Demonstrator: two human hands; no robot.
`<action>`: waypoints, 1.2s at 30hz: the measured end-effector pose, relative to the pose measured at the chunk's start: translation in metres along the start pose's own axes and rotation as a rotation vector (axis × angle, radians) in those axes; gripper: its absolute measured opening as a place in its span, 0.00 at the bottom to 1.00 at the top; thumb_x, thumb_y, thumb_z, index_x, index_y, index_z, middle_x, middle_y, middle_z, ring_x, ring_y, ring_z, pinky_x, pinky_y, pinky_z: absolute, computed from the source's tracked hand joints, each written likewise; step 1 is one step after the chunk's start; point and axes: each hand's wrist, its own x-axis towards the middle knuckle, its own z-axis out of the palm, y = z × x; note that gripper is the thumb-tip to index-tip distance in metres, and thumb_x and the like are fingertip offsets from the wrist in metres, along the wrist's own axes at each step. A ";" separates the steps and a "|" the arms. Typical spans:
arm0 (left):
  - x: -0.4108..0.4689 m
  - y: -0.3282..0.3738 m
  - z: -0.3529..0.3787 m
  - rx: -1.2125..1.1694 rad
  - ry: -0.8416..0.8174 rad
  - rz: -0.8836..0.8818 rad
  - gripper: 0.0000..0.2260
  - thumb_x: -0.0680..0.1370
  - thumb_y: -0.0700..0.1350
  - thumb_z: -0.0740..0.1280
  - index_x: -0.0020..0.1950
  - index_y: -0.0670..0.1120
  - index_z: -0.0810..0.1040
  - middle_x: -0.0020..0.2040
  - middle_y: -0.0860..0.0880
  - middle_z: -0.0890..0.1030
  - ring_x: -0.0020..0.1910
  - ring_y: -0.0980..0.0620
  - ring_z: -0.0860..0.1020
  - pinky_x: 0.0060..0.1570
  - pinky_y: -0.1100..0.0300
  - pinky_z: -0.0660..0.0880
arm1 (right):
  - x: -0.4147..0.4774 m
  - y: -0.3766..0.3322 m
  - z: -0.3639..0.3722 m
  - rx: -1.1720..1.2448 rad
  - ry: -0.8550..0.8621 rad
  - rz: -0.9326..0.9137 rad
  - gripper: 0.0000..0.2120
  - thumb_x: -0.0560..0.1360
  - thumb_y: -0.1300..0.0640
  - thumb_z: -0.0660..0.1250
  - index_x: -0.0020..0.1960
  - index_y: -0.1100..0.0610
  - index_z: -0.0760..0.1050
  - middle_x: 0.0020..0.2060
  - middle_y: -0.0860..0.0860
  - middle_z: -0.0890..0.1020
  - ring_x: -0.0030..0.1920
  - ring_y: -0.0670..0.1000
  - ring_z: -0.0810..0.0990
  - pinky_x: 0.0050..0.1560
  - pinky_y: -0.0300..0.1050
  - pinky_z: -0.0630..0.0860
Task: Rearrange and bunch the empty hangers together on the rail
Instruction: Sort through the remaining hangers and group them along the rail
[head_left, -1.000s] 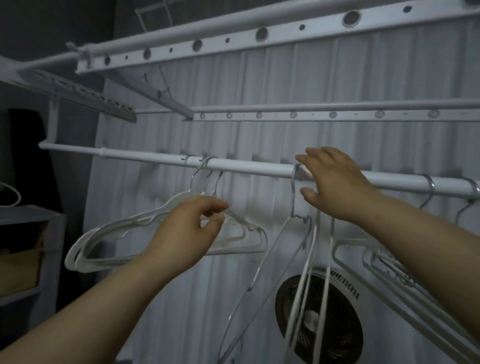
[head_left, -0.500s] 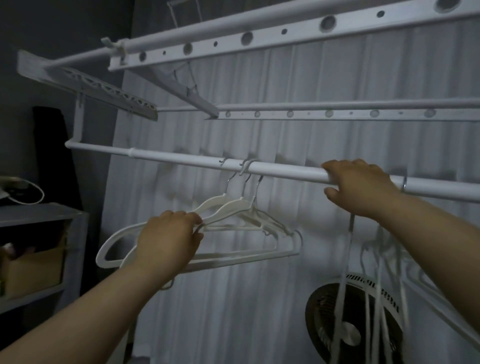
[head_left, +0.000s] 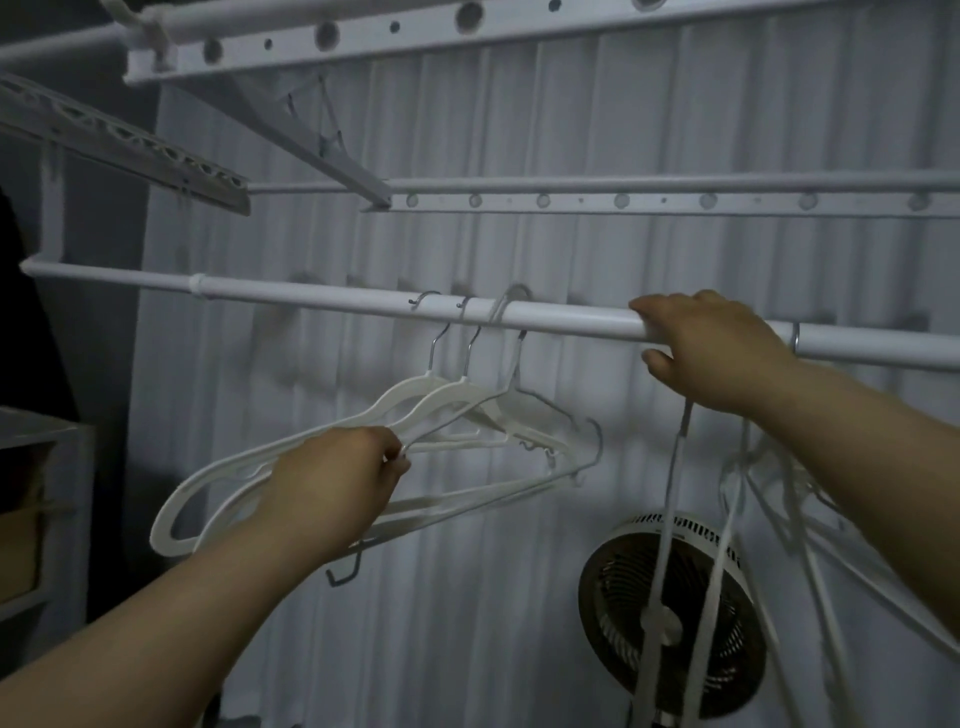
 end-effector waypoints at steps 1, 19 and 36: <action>0.002 0.001 -0.001 -0.005 0.012 0.005 0.11 0.79 0.51 0.58 0.50 0.49 0.78 0.46 0.49 0.82 0.48 0.47 0.79 0.39 0.60 0.67 | 0.000 0.000 0.000 0.001 0.000 0.001 0.23 0.77 0.54 0.59 0.70 0.53 0.61 0.63 0.56 0.73 0.61 0.57 0.69 0.58 0.49 0.66; 0.043 0.065 0.020 0.029 -0.152 0.075 0.12 0.78 0.51 0.59 0.50 0.46 0.80 0.51 0.46 0.82 0.52 0.45 0.78 0.45 0.58 0.68 | -0.007 0.011 -0.008 0.028 -0.070 -0.043 0.25 0.77 0.54 0.59 0.73 0.53 0.57 0.65 0.55 0.71 0.64 0.56 0.67 0.59 0.47 0.65; -0.105 0.008 -0.018 -0.402 -0.236 -0.359 0.18 0.75 0.48 0.66 0.24 0.55 0.73 0.19 0.60 0.76 0.28 0.55 0.75 0.37 0.60 0.72 | -0.035 -0.038 -0.007 0.323 -0.169 -0.338 0.24 0.76 0.52 0.61 0.71 0.53 0.62 0.68 0.51 0.70 0.68 0.52 0.66 0.63 0.42 0.63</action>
